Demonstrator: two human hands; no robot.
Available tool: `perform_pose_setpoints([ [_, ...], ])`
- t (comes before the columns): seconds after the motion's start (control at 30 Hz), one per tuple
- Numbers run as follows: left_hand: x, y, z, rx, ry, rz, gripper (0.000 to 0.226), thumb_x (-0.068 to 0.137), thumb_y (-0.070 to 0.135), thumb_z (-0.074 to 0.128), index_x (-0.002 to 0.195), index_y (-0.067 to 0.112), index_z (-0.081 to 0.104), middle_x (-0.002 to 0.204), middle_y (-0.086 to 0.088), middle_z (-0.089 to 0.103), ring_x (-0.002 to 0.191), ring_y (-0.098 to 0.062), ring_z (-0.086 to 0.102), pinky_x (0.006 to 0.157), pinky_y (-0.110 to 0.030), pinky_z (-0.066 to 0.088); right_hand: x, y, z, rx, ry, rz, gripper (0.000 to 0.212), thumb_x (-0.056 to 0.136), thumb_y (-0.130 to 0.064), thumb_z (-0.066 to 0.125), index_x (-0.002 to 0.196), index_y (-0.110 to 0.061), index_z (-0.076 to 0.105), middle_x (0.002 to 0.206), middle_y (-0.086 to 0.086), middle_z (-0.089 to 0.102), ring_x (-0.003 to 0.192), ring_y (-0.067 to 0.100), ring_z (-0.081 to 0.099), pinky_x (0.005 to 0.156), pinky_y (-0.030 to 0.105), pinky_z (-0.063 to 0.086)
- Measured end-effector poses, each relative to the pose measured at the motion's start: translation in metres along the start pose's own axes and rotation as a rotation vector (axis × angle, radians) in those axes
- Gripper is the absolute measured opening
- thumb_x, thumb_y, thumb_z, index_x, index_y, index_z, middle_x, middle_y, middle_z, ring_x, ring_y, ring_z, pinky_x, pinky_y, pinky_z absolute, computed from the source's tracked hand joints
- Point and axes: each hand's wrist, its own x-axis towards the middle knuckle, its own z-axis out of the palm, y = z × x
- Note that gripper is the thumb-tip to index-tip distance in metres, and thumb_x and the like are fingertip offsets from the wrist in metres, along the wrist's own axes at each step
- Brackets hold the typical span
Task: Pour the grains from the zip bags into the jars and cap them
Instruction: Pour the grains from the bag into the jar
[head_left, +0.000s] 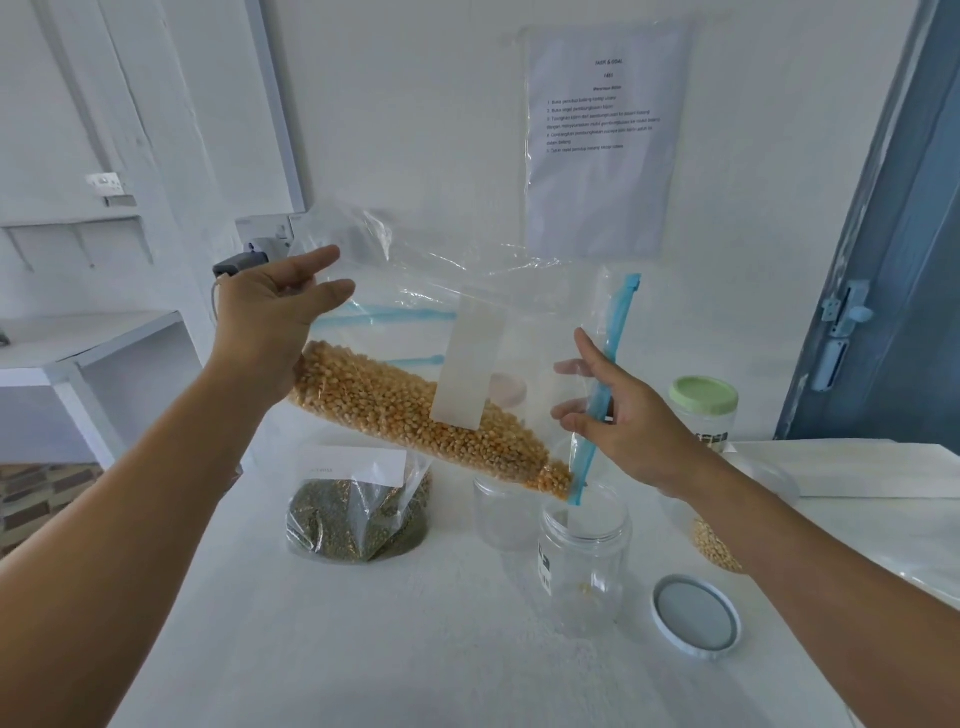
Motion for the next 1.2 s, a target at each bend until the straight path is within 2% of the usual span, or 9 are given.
perform_pose_setpoints([
  [0.37,-0.0021,0.0044,0.0036,0.006,0.023,-0.005,0.042,0.079,0.007,0.087,0.119,0.017,0.079,0.075,0.011,0.056,0.085,-0.011,0.051,0.109,-0.029,0.048,-0.0022,-0.0003,0.0008,0.020,-0.005,0.006,0.089,0.098,0.003,0.064,0.161,-0.041,0.020,0.141,-0.016,0.054,0.109,0.014,0.071,0.106,0.029,0.052],
  [0.53,0.0010,0.0039,0.0018,0.008,-0.002,0.021,0.043,0.080,0.008,0.087,0.121,0.015,0.078,0.074,0.005,0.047,0.080,-0.016,0.044,0.097,-0.021,0.048,-0.0029,-0.0012,0.0007,0.014,-0.003,0.002,0.089,0.098,0.002,0.064,0.160,-0.043,0.019,0.142,-0.017,0.054,0.109,0.014,0.072,0.107,0.031,0.053],
  [0.6,0.0023,0.0037,0.0013,0.007,-0.002,0.024,0.043,0.079,0.009,0.088,0.120,0.016,0.078,0.074,0.005,0.045,0.080,-0.017,0.044,0.100,-0.023,0.048,-0.0032,-0.0016,0.0004,0.018,-0.002,0.001,0.088,0.098,0.002,0.064,0.159,-0.043,0.020,0.142,-0.016,0.054,0.109,0.014,0.072,0.107,0.032,0.052],
  [0.77,0.0033,0.0072,0.0041,0.003,-0.005,0.029,0.042,0.079,0.007,0.087,0.119,0.016,0.078,0.073,0.005,0.043,0.071,-0.010,0.043,0.092,-0.018,0.048,-0.0027,-0.0038,-0.0016,0.013,0.004,-0.005,0.089,0.098,0.002,0.065,0.158,-0.045,0.020,0.142,-0.016,0.054,0.109,0.014,0.072,0.107,0.033,0.053],
  [0.9,0.0034,0.0095,0.0062,-0.003,-0.005,0.031,0.043,0.078,0.008,0.088,0.120,0.015,0.078,0.073,0.006,0.046,0.076,-0.012,0.046,0.106,-0.028,0.051,-0.0041,-0.0043,-0.0023,0.015,0.002,0.006,0.088,0.098,0.002,0.064,0.161,-0.040,0.020,0.141,-0.017,0.054,0.109,0.014,0.072,0.106,0.031,0.053],
  [1.07,0.0024,0.0086,0.0074,-0.013,-0.025,0.048,0.046,0.079,0.006,0.087,0.123,0.011,0.076,0.071,0.009,0.049,0.083,-0.017,0.048,0.105,-0.029,0.052,-0.0077,-0.0035,-0.0016,0.016,0.000,0.015,0.088,0.098,0.002,0.064,0.162,-0.040,0.019,0.141,-0.018,0.054,0.109,0.013,0.072,0.106,0.029,0.053],
  [1.2,0.0042,0.0098,0.0062,-0.029,-0.023,0.034,0.045,0.079,0.006,0.087,0.123,0.012,0.077,0.066,0.014,0.050,0.078,-0.012,0.050,0.103,-0.026,0.052,-0.0070,-0.0051,-0.0013,0.020,-0.001,0.012,0.088,0.098,0.003,0.064,0.162,-0.038,0.019,0.142,-0.018,0.054,0.108,0.013,0.072,0.104,0.028,0.054],
])
